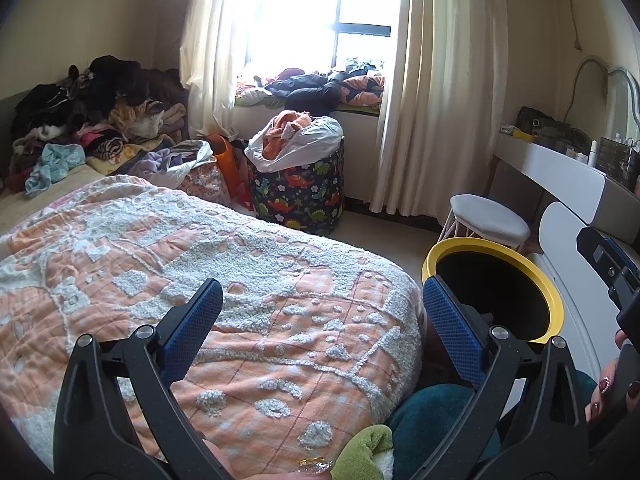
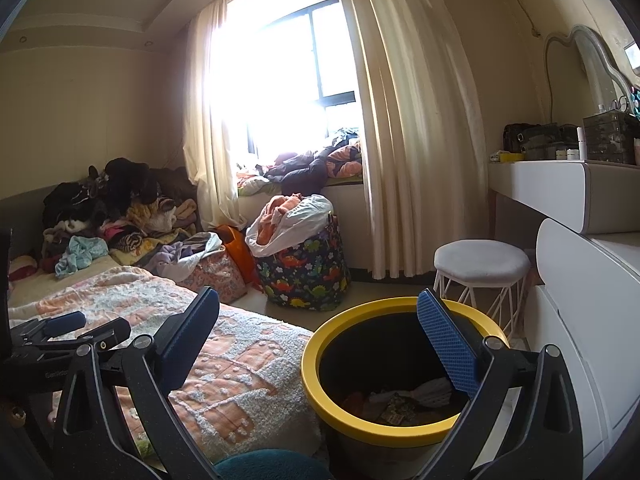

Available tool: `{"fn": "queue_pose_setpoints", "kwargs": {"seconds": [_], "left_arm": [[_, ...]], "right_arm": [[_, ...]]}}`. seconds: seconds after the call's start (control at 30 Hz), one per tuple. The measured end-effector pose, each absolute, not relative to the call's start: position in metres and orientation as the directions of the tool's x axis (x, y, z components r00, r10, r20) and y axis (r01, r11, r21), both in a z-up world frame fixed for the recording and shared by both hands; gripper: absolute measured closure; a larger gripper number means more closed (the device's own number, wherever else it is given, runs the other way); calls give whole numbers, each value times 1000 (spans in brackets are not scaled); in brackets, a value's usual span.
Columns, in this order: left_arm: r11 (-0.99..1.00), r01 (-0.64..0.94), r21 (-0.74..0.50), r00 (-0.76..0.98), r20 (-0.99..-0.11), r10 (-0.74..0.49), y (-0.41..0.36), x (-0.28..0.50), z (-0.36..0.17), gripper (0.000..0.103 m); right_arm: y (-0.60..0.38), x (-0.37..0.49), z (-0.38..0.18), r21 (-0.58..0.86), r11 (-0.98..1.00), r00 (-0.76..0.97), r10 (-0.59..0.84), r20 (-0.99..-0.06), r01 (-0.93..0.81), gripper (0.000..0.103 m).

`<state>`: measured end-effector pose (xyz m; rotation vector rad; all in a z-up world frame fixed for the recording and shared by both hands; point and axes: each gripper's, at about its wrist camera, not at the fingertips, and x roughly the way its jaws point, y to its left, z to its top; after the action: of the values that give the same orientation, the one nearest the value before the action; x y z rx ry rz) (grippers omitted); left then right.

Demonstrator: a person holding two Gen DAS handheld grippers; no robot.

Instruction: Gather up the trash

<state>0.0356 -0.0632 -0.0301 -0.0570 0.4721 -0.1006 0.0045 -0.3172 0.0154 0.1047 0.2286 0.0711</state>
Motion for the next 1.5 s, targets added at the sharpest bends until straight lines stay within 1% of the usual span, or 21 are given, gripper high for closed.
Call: {"fn": "queue_pose_setpoints", "kwargs": {"seconds": [1.5], "left_arm": [[994, 79, -80, 886, -450, -107, -65, 37, -30, 11]], "right_arm": [[-321, 5, 14, 115, 992, 972, 81, -221, -57, 6]]}}
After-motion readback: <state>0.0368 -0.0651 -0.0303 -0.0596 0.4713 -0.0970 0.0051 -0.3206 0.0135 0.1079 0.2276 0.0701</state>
